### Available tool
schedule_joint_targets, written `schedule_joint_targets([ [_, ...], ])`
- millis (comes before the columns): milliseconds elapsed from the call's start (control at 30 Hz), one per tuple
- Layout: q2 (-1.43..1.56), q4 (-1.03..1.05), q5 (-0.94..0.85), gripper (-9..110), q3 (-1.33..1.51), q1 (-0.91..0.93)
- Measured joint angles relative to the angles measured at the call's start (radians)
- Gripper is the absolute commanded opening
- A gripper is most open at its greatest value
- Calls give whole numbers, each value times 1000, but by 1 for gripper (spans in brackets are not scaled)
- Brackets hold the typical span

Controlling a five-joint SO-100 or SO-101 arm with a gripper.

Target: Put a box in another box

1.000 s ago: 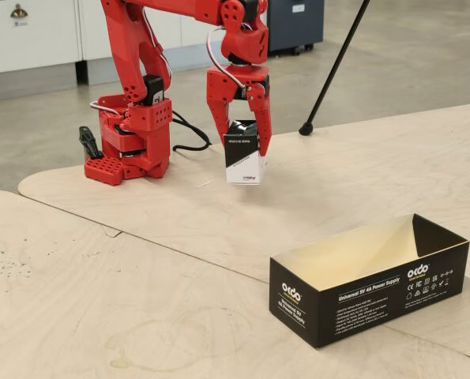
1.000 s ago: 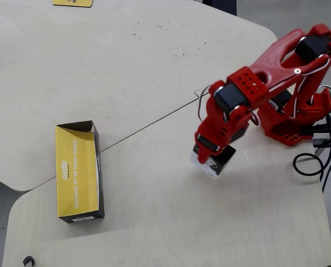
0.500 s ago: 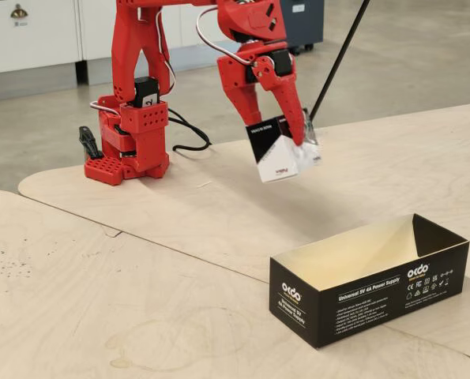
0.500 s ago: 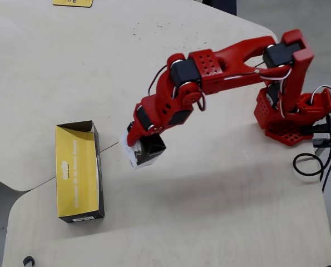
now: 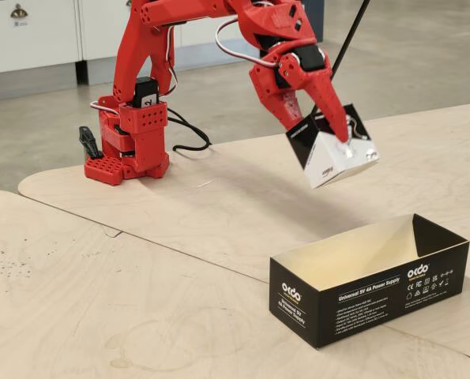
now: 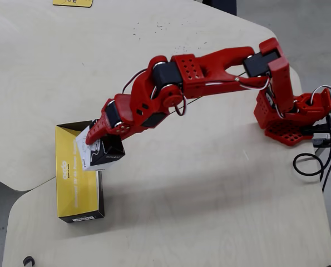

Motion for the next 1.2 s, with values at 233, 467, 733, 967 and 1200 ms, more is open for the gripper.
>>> schedule_joint_targets([
  [233, -109, -126, 0, 10, -43, 0],
  [467, -206, -212, -15, 10, -43, -26],
  [733, -259, -308, -104, 16, -43, -60],
  [967, -259, -316, -135, 33, -43, -60],
  [1200, -258, -305, -160, 40, 11, -60],
])
